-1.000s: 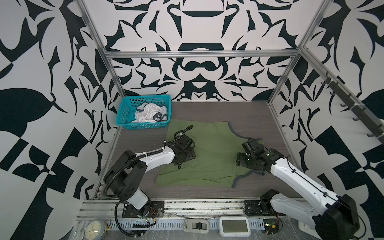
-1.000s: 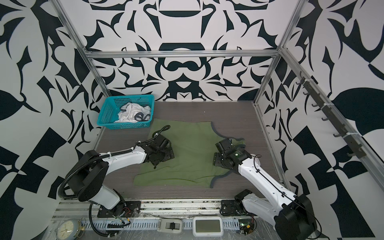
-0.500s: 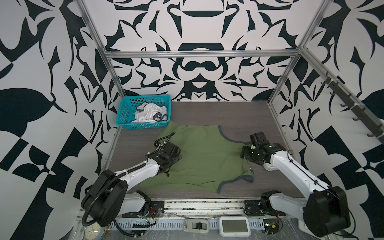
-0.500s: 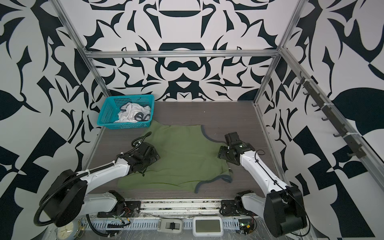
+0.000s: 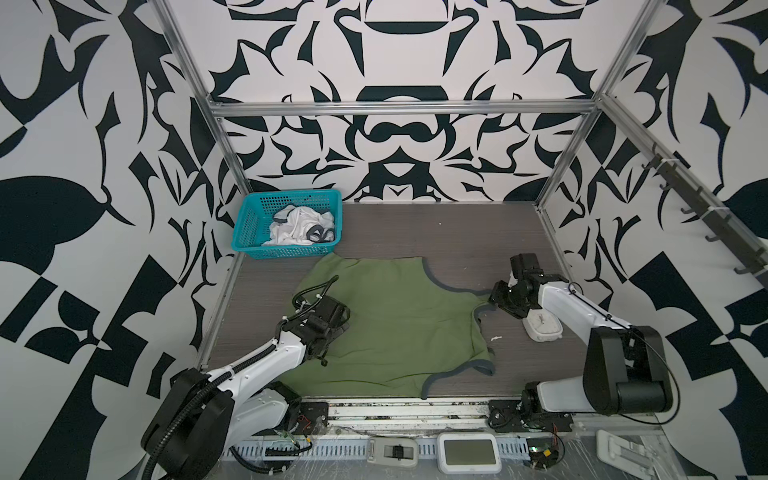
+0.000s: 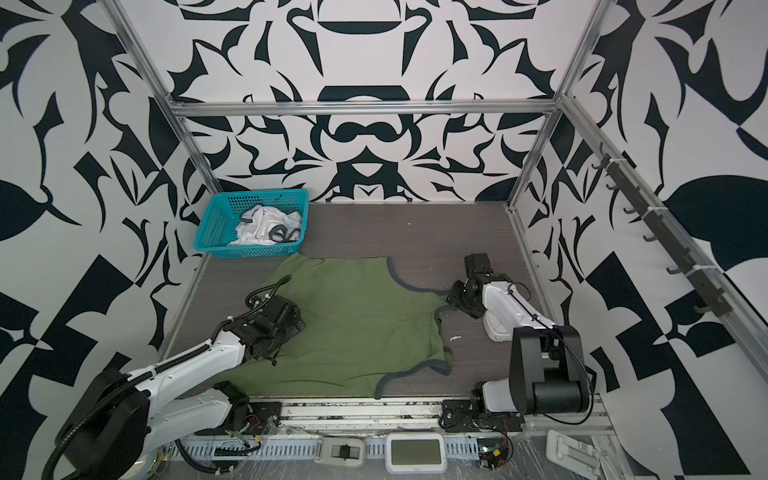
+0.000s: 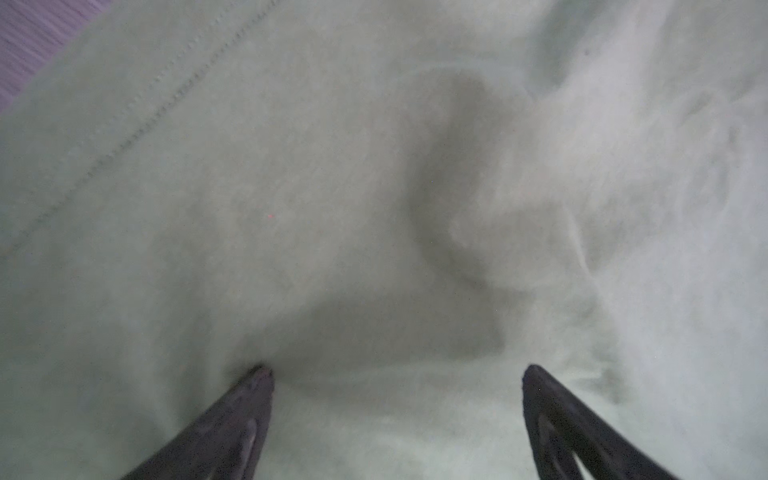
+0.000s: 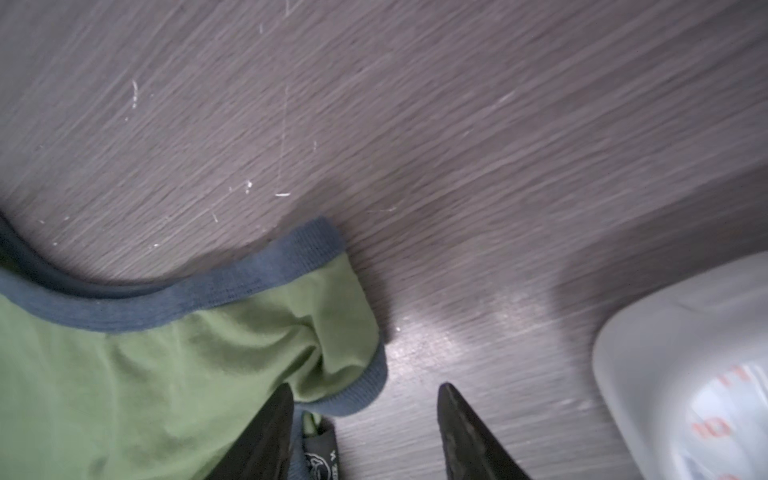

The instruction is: Fold and stack the tank tops

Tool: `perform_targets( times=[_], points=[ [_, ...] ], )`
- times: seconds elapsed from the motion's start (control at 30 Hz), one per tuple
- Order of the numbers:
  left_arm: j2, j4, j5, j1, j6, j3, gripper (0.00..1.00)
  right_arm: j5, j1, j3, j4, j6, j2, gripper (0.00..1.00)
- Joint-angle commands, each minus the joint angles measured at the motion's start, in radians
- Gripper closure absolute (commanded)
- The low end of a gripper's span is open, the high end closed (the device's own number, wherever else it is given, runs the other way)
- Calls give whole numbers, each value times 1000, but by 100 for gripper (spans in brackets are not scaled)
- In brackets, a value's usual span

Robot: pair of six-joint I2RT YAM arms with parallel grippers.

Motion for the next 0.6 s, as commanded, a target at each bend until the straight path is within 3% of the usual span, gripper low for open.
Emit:
perform_targets(
  times=[0.0,0.17,0.43,0.57],
  points=[
    [41,-78,-3,6,-8,-13,4,-40,1,-11,37,-9,18,47],
    [55,-73,-3,6,-10,-10,4,-35,0,3,62,-15,82,57],
    [38,-81,-3,6,-22,-31,4,113,1,67,16,-20,81,92],
    [31,-76,6,6,-31,-39,4,190,1,159,-26,-26,117,95]
  ],
)
